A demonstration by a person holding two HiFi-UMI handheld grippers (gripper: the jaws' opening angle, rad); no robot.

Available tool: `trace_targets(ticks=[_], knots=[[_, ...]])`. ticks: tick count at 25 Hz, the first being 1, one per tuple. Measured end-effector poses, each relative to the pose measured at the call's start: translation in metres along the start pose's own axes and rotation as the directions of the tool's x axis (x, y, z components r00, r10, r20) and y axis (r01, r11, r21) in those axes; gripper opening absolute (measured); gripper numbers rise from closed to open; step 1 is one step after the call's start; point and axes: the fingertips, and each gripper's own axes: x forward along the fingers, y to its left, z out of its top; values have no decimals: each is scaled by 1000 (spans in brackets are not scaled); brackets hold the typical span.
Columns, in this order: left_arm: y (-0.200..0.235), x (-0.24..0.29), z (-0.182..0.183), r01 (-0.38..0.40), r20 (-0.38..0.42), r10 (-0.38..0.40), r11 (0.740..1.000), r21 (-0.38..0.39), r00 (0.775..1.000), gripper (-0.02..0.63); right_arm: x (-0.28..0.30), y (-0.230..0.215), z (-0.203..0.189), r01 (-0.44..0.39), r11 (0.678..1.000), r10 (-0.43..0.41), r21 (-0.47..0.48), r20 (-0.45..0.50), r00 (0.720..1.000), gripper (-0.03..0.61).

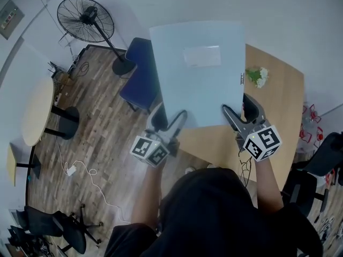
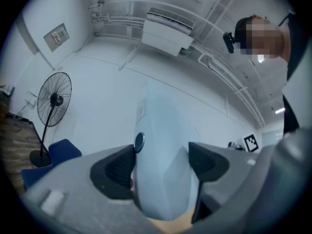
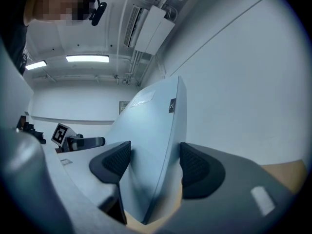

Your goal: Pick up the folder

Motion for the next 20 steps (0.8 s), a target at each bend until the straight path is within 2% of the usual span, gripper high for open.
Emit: trace_targets(ticks=[3,7,20], knots=[[0,-3,2,-3,5,3,1000,1,1000,351,-1,3,1,4,1000,-4,21,-4,1000,307],[-2,3,3,9,7,-9,1000,30,1000,350,-2,-1,3,16,1000,-16,-1,-9,1000,304],[-2,20,-4,46,-2,-46,999,15,999,350,-7,-16,1,64,998,-63,10,-22,998,301]])
